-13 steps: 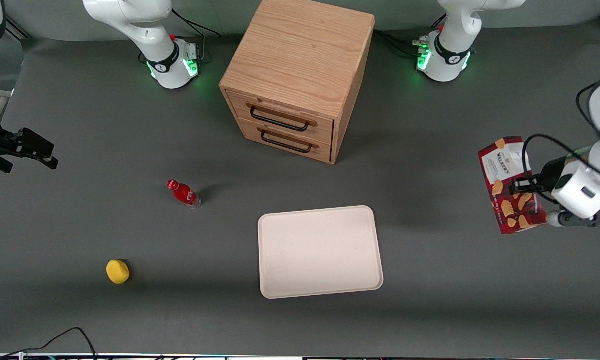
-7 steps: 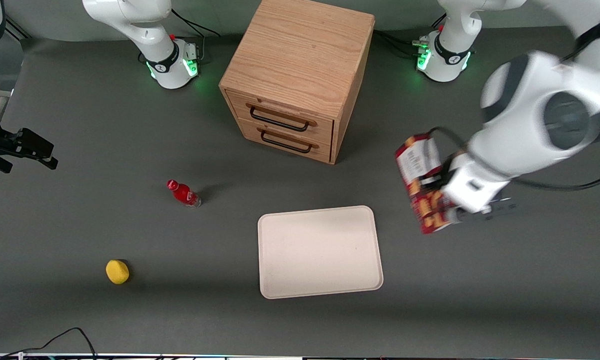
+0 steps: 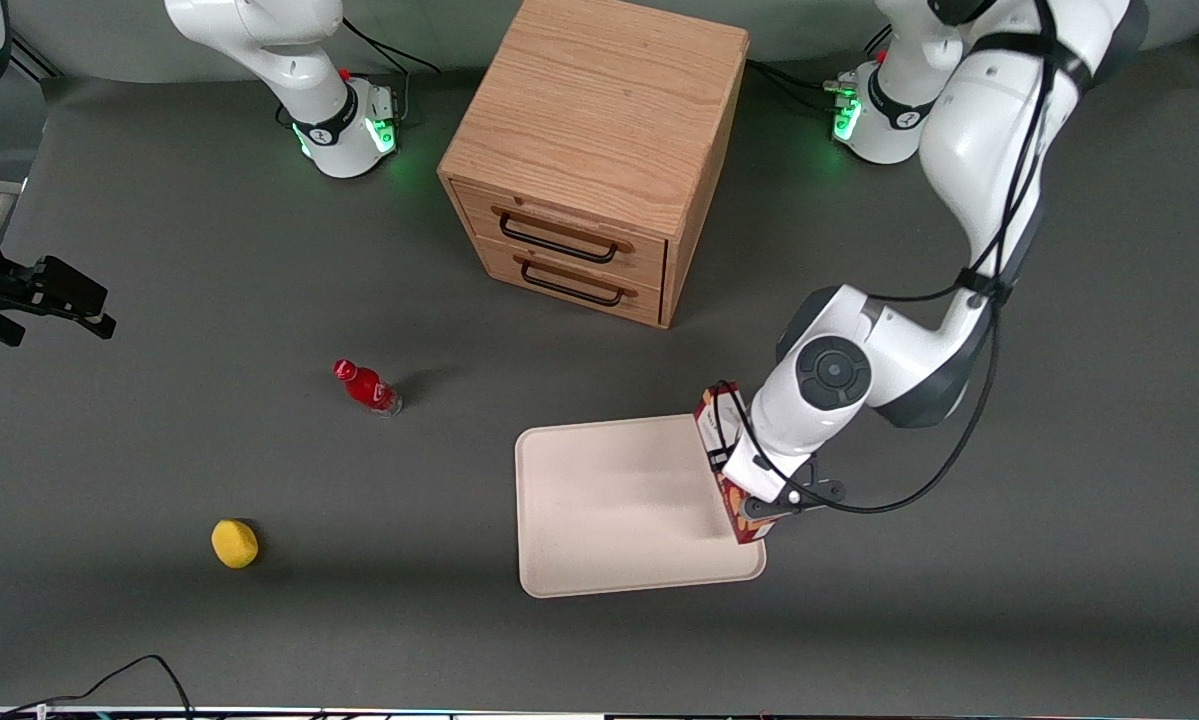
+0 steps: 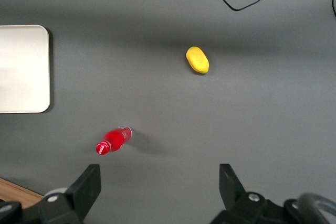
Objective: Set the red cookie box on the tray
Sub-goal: 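Carry the box with the left gripper over the cream tray's edge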
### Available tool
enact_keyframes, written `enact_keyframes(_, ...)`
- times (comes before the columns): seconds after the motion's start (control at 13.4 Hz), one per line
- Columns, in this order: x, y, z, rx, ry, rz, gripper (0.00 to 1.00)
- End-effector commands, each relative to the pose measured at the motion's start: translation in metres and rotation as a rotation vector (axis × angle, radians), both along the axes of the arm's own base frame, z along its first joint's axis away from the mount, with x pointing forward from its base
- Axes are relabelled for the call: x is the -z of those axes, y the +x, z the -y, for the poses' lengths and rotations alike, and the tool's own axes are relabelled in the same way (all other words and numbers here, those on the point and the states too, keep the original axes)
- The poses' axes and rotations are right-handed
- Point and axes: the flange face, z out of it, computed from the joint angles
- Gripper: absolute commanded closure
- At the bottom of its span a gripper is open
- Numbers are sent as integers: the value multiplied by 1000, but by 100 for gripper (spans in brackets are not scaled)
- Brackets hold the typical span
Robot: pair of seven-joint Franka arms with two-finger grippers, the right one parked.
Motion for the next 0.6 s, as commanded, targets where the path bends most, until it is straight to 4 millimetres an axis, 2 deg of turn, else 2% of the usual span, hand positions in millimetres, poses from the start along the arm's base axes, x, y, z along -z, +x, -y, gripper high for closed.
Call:
enact_keyframes(0.0,-2,-7,-4,-2,5,52,100)
enact_keyframes(0.07,0,-6,-5,1,8,55,100)
enact_keyframes(0.3,21,-3,-15,23,57,60,100)
enact_keyframes(0.37,22,-2,-15,27,60,60,76)
enact_keyframes(0.45,22,-2,-15,33,66,65,1)
enact_keyframes(0.52,21,-2,-14,31,63,65,0)
